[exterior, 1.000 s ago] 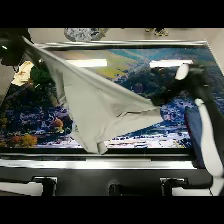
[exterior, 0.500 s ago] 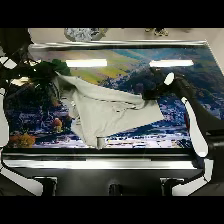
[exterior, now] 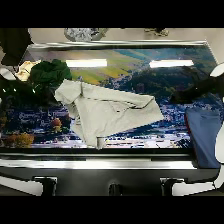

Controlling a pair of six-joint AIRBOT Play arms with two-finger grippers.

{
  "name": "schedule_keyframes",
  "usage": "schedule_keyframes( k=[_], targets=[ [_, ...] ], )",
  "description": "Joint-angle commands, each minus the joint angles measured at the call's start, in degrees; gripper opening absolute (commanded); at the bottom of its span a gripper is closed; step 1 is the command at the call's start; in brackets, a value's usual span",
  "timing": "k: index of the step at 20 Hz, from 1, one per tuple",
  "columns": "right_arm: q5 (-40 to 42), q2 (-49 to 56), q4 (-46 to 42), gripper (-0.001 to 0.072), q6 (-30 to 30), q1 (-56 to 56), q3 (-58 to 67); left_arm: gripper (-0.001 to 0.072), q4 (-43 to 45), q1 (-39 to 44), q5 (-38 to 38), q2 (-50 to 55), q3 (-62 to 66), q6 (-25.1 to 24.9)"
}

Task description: Fold the shirts.

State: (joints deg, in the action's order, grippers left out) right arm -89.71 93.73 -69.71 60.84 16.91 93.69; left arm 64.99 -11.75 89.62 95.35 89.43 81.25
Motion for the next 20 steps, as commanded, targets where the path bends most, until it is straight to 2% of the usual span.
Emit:
schedule_keyframes(
  k=[1,4,8,11,13,14,15,17,20],
  targets=[
    [-5.03,-0.52,-1.60,0.0546,-3.28,2.51,-2.10,0.0494,0.33,2.64,-6.51,-6.43,-19.87,-4.39],
    [-1.86,-0.46,-1.33,0.0540,-3.28,2.16,-3.76,0.0493,-1.95,5.73,-13.18,-6.47,-28.15,-8.07],
    [-0.96,-0.46,-1.42,0.0539,-5.29,2.19,-4.07,0.0493,-4.04,9.44,-22.08,-6.23,-29.77,-7.98],
    [-0.74,-0.46,-1.46,0.0539,-5.81,2.19,-4.07,0.0489,-4.59,11.96,-24.02,-5.27,-29.79,-7.96],
    [-0.55,-0.46,-1.60,0.0539,-5.81,2.19,-4.09,0.0274,-4.59,13.05,-24.76,-4.79,-29.79,-7.52],
    [-0.22,-0.46,-1.92,0.0540,-5.77,2.19,-4.42,0.0092,-4.66,13.14,-24.81,-4.83,-29.75,-7.32],
    [0.22,-0.46,-1.97,0.0543,-5.44,2.19,-5.53,0.0036,-4.57,13.09,-24.72,-4.94,-29.77,-7.37],
    [2.36,-0.46,-1.46,0.0573,-3.63,2.19,-9.92,0.0035,-4.59,12.68,-24.55,-5.46,-29.77,-7.34],
    [10.67,-0.17,2.51,0.0574,-3.43,2.19,-17.77,0.0035,-4.59,12.44,-23.69,-7.19,-29.77,-7.37]
  ],
)
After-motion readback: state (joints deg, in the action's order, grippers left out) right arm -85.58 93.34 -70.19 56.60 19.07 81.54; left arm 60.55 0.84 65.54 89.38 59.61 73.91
